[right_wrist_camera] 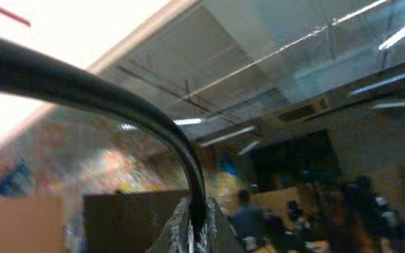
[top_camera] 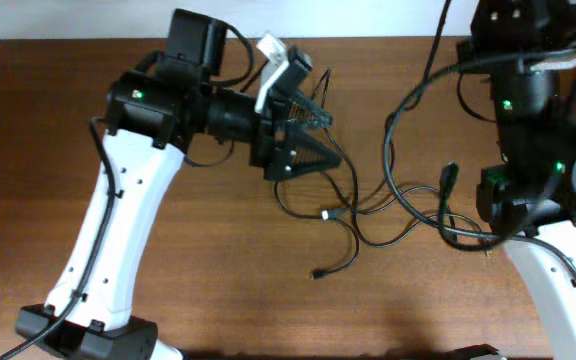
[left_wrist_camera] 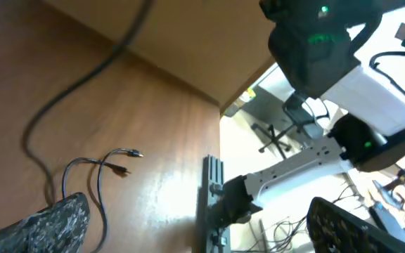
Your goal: Untangle cables
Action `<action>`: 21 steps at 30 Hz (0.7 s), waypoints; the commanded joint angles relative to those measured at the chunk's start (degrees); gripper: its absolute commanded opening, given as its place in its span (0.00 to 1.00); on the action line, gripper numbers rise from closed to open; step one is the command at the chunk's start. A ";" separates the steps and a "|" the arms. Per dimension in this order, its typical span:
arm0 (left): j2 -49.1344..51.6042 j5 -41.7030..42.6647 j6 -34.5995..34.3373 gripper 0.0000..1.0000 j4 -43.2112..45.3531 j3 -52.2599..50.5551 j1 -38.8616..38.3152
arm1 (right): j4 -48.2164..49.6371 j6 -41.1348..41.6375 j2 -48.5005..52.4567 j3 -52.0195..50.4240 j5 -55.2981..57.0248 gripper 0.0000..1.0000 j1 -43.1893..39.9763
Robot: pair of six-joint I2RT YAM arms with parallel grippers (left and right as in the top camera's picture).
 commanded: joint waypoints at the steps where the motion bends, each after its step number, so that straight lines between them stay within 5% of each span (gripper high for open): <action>1: 0.39 -5.55 2.14 0.99 -0.87 0.37 -3.72 | -4.66 -25.55 0.39 0.50 3.15 0.04 -0.96; 4: 0.42 -9.51 2.12 0.99 -2.23 0.37 -5.90 | -12.81 -33.81 1.18 0.50 14.73 0.04 -8.15; 9: 0.42 -17.11 2.12 0.99 -4.90 0.37 -5.88 | -15.65 -33.79 1.75 0.50 14.62 0.04 -27.50; 14: 0.42 -17.33 2.12 0.99 -5.05 0.37 -5.88 | -31.43 -33.79 3.72 0.48 14.23 0.04 -46.38; 21: 0.42 -17.35 2.12 0.99 -5.05 0.37 -5.88 | -36.72 -33.79 15.34 0.48 10.29 0.04 -61.55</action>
